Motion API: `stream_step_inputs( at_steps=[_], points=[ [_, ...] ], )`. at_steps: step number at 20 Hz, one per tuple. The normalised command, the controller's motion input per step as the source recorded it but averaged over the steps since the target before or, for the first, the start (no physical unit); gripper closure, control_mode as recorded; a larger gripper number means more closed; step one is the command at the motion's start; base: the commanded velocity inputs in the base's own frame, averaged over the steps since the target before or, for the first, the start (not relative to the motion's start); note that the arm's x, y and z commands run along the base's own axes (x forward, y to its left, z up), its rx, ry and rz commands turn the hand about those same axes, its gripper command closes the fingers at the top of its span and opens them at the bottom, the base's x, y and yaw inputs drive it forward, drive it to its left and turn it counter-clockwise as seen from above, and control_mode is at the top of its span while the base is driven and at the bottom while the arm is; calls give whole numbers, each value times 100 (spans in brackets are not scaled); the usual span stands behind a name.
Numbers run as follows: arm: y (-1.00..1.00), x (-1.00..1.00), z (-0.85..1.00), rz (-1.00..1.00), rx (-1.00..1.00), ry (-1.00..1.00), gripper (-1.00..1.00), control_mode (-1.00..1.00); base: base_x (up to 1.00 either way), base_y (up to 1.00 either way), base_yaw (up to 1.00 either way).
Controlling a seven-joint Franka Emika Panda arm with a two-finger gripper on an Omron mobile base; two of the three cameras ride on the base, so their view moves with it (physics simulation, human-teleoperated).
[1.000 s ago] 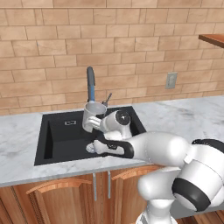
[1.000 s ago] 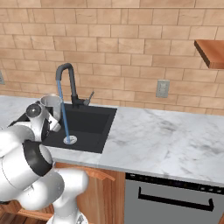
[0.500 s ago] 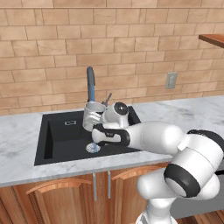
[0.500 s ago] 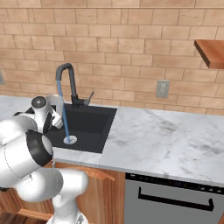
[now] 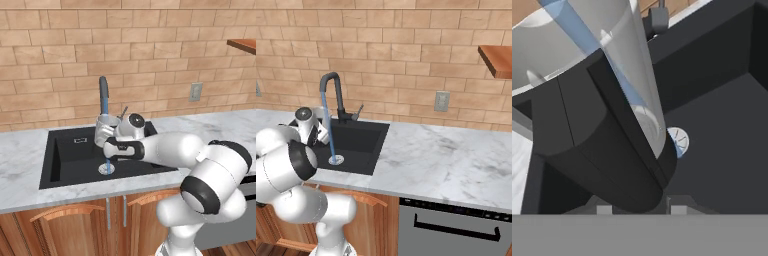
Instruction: Turn on the sink faucet and place the jug under the water for a few seconds to fill it up.
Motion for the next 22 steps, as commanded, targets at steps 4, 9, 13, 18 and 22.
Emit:
stream_step_inputs(
  at_steps=[4, 9, 13, 18, 22],
  points=[
    [0, 25, 0, 0, 0, 0, 100, -100, 0, 0, 0],
    [0, 18, 0, 0, 0, 0, 100, -100, 0, 0, 0],
    [0, 0, 0, 0, 0, 0, 100, -100, 0, 0, 0],
    [0, 0, 0, 0, 0, 0, 100, -100, 0, 0, 0],
    [0, 0, 0, 0, 0, 0, 100, -100, 0, 0, 0]
  ],
)
